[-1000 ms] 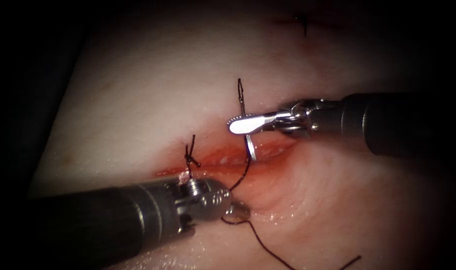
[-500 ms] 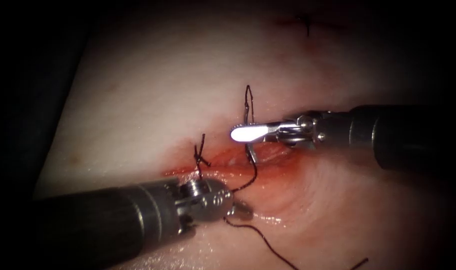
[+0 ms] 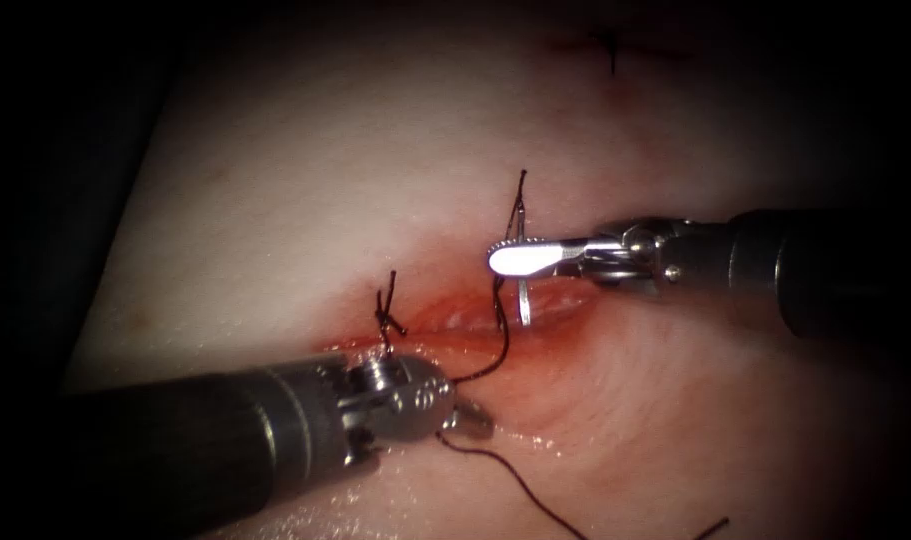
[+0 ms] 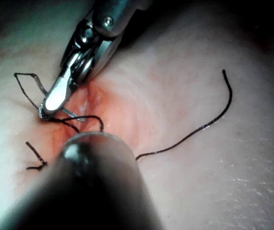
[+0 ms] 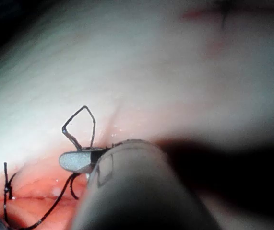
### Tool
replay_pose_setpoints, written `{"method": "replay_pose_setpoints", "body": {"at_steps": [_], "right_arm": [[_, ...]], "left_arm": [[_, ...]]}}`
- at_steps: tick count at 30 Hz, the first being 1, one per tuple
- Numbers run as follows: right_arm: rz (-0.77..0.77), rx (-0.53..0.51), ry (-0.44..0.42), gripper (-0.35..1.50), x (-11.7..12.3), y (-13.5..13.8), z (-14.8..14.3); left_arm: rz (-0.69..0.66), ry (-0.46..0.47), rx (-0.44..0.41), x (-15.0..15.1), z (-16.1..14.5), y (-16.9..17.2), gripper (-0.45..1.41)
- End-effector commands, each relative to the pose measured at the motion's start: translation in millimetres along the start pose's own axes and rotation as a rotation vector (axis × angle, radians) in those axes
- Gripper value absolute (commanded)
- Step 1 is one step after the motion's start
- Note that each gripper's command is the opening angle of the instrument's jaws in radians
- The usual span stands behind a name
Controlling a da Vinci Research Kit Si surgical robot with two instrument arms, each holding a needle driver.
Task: Wound Closure
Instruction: Throw suture through skin below incision with right needle driver
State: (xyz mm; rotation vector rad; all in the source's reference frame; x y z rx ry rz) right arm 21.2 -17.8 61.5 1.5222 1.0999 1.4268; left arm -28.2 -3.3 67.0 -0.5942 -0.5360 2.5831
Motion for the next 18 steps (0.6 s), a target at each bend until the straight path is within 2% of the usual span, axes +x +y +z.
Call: {"method": "replay_pose_setpoints", "body": {"at_steps": [1, 18], "right_arm": [[0.011, 0.009, -0.014, -0.35, -0.5, 0.2, 1.0], [0.289, 0.019, -0.081, -0.35, -4.8, -0.4, 1.1]], "left_arm": [[0.002, 0.001, 0.003, 0.4, 0.6, -0.3, -0.45], [-0.003, 0.0, 0.003, 0.4, 0.5, -0.4, -0.45]]}}
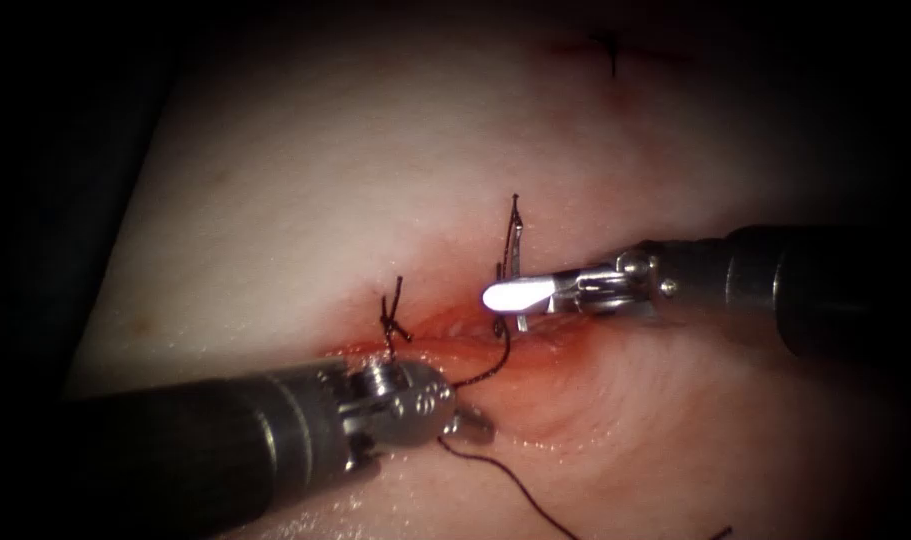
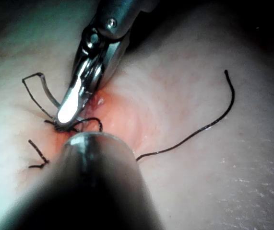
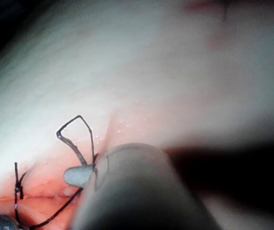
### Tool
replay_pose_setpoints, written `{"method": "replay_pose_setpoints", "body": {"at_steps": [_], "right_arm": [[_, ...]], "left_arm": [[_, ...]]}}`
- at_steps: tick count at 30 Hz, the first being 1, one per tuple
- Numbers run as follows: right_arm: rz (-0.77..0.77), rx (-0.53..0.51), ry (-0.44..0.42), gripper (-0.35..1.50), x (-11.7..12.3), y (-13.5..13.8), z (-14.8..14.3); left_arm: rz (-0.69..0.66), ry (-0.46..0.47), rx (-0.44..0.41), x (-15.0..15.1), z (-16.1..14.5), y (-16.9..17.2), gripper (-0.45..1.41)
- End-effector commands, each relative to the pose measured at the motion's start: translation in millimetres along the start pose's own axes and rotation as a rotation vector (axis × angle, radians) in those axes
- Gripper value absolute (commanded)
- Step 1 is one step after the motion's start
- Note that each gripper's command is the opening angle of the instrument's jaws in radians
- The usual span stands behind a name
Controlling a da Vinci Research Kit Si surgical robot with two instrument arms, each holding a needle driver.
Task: Wound Closure
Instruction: Throw suture through skin below incision with right needle driver
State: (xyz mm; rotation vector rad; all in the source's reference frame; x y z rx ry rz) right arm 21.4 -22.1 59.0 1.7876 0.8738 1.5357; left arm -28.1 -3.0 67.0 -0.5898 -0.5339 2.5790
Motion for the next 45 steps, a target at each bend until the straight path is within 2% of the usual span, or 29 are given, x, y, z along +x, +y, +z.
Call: {"method": "replay_pose_setpoints", "body": {"at_steps": [1, 6, 10, 15, 19, 21, 22, 23, 26, 29, 33, 36, 39, 42, 45], "right_arm": [[0.008, 0.002, -0.005, -0.35, 0.2, 0.4, 0.8], [0.054, -0.017, -0.009, -0.35, 0.0, 0.5, 0.7], [0.156, -0.028, -0.023, -0.35, -0.1, 0.8, 0.6], [0.288, 0.028, -0.034, -0.35, 0.2, 0.8, 0.5], [0.247, 0.072, -0.002, -0.35, 1.0, 0.0, 0.2], [0.157, 0.08, 0.068, -0.33, 2.2, -0.9, 0.3], [0.0, 0.073, 0.138, 0.64, 3.2, -1.6, 0.5], [-0.07, 0.068, 0.153, 0.9, 3.6, -1.7, 0.5], [-0.174, 0.055, 0.197, 1.05, 4.7, -2.1, 0.5], [-0.366, 0.033, 0.266, 1.35, 6.9, -2.0, -0.1], [-0.593, 0.049, 0.329, 1.35, 9.2, -1.8, -1.6], [-0.732, 0.034, 0.316, 1.33, 10.5, -1.9, -2.1], [-0.905, -0.037, 0.304, 1.33, 12.5, -2.8, -2.2], [-0.991, -0.094, 0.248, 1.32, 13.2, -3.4, -1.6], [-0.988, -0.175, 0.207, 1.32, 13.7, -3.4, -0.6]], "left_arm": [[0.002, 0.001, 0.0, 0.3, 0.6, -0.2, -0.45], [0.003, 0.001, -0.002, 0.2, 0.4, -0.3, -0.45], [0.004, 0.001, -0.002, 0.1, 0.3, -0.3, -0.45], [0.004, 0.001, -0.002, 0.1, 0.3, -0.3, -0.45], [0.004, 0.001, -0.002, 0.1, 0.3, -0.2, -0.45], [0.004, 0.001, -0.002, 0.1, 0.3, -0.2, -0.45], [0.004, 0.001, -0.002, 0.1, 0.3, -0.2, -0.45], [0.004, 0.001, -0.002, 0.2, 0.3, -0.2, -0.45], [0.003, 0.001, -0.001, 0.2, 0.4, -0.2, -0.45], [0.005, -0.005, -0.004, 0.0, 0.2, 0.0, -0.45], [0.007, -0.008, -0.006, -0.1, 0.1, 0.0, -0.45], [0.006, -0.008, -0.006, -0.1, 0.1, 0.1, -0.45], [0.006, -0.008, -0.005, -0.1, 0.2, 0.1, -0.45], [0.008, -0.008, -0.004, -0.2, 0.2, 0.2, -0.45], [0.008, -0.007, -0.003, -0.3, 0.3, 0.3, -0.45]]}}
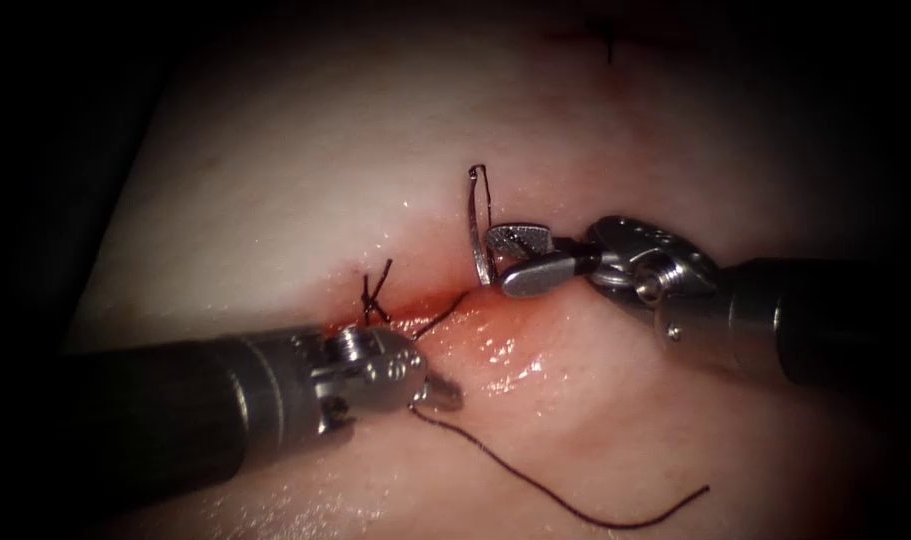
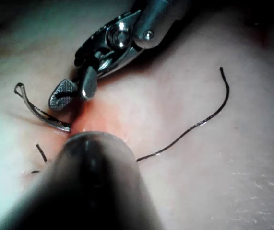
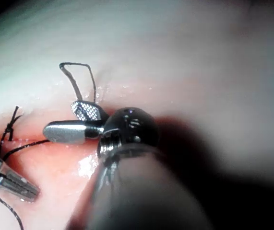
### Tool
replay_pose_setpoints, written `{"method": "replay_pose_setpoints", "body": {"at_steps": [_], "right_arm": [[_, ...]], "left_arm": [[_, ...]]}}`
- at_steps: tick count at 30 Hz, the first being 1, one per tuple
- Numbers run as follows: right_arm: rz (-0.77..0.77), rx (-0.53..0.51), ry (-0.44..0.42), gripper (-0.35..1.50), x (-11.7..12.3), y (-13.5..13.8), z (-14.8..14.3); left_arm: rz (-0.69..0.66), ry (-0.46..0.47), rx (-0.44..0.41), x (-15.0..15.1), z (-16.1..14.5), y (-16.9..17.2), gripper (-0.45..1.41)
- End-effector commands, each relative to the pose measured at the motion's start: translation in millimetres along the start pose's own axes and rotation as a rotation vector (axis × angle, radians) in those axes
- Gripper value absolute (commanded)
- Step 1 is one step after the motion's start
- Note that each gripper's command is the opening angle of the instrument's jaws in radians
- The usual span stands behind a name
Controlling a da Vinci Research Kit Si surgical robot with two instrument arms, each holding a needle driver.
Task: Wound Closure
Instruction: Throw suture through skin below incision with right needle driver
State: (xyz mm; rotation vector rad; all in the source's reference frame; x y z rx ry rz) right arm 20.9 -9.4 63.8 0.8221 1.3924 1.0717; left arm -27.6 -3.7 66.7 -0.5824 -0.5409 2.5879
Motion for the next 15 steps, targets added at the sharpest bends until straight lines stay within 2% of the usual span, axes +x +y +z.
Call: {"method": "replay_pose_setpoints", "body": {"at_steps": [1, 9, 15], "right_arm": [[-0.008, -0.014, -0.02, 1.3, 0.1, 0.7, 1.4], [-0.018, -0.046, -0.013, 1.3, 1.8, 2.9, 1.3], [-0.045, -0.067, -0.012, 1.27, 2.7, 3.7, 2.6]], "left_arm": [[0.002, 0.002, 0.002, 0.3, 0.7, -0.2, -0.45], [0.0, -0.001, 0.0, 0.0, 0.6, 0.0, -0.45], [0.0, -0.001, 0.001, 0.0, 0.6, 0.0, -0.45]]}}
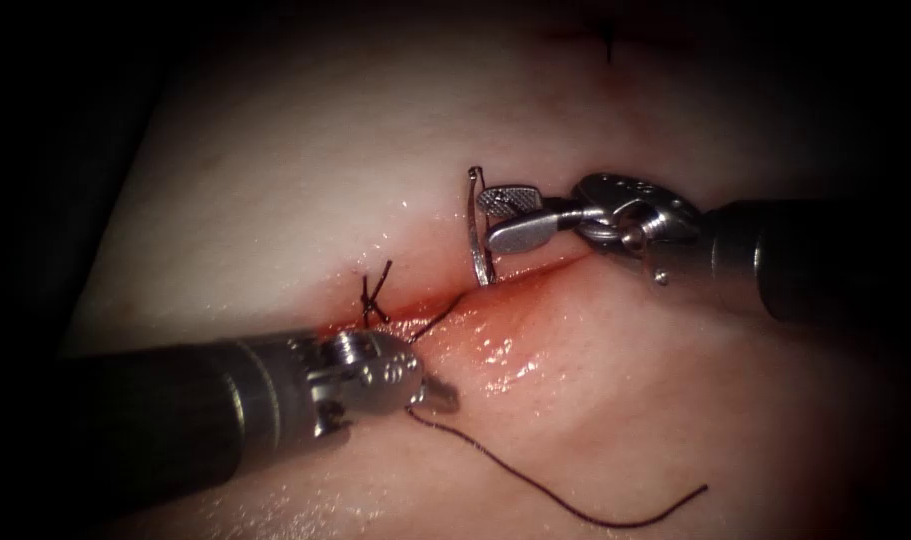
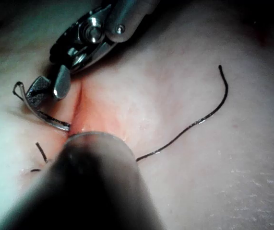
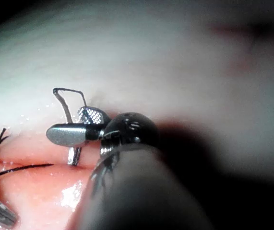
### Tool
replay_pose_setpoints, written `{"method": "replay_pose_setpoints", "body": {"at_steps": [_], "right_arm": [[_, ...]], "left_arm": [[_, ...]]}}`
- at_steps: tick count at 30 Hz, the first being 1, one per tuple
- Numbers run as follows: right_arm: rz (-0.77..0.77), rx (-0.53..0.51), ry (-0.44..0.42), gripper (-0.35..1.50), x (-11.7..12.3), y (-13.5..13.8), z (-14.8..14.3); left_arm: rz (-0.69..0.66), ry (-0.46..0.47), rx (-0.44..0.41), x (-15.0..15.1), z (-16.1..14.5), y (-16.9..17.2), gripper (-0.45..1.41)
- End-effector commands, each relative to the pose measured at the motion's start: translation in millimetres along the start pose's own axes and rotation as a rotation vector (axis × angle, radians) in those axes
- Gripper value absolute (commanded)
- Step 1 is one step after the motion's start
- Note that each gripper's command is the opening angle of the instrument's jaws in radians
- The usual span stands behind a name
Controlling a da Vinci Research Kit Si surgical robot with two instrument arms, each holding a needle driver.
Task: Wound Closure
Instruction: Throw suture through skin below incision with right needle driver
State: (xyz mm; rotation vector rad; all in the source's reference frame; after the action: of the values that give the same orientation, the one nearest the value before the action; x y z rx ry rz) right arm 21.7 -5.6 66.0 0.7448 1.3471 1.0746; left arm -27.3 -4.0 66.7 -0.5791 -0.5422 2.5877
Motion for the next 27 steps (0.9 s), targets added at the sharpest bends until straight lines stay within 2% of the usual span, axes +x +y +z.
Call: {"method": "replay_pose_setpoints", "body": {"at_steps": [1, 9, 12, 13, 14, 15, 17, 19, 20, 22, 27], "right_arm": [[-0.004, 0.012, 0.0, 1.27, 0.0, 0.5, 1.8], [-0.011, 0.03, -0.011, 1.27, -0.4, 1.2, 3.5], [-0.02, 0.035, -0.029, 1.12, -1.2, 1.1, 3.8], [-0.021, 0.034, -0.035, 0.95, -1.3, 1.2, 3.7], [-0.024, 0.028, -0.06, 0.09, -1.6, 1.1, 3.5], [0.016, 0.016, -0.089, -0.35, -1.7, 1.0, 3.3], [0.087, 0.017, -0.137, -0.35, -1.7, 1.0, 3.0], [0.233, 0.012, -0.187, -0.35, -1.7, 1.0, 2.5], [0.237, 0.016, -0.198, -0.35, -1.7, 1.0, 2.3], [0.247, 0.025, -0.209, -0.35, -1.8, 1.0, 2.2], [0.513, 0.088, -0.19, -0.35, -2.9, 0.8, 2.3]], "left_arm": [[0.001, 0.001, 0.002, 0.4, 0.7, -0.2, -0.45], [0.002, 0.001, 0.001, 0.3, 0.6, -0.2, -0.45], [0.003, 0.001, 0.0, 0.2, 0.6, -0.2, -0.45], [0.003, 0.001, 0.0, 0.2, 0.6, -0.2, -0.45], [0.003, 0.001, 0.0, 0.2, 0.6, -0.2, -0.45], [0.003, 0.001, 0.0, 0.2, 0.6, -0.2, -0.45], [0.004, 0.001, 0.0, 0.1, 0.5, -0.2, -0.45], [0.004, 0.001, -0.001, 0.2, 0.5, -0.3, -0.45], [0.004, 0.001, -0.001, 0.2, 0.5, -0.3, -0.45], [0.004, 0.001, -0.001, 0.2, 0.5, -0.3, -0.45], [0.003, 0.001, -0.001, 0.3, 0.5, -0.3, -0.45]]}}
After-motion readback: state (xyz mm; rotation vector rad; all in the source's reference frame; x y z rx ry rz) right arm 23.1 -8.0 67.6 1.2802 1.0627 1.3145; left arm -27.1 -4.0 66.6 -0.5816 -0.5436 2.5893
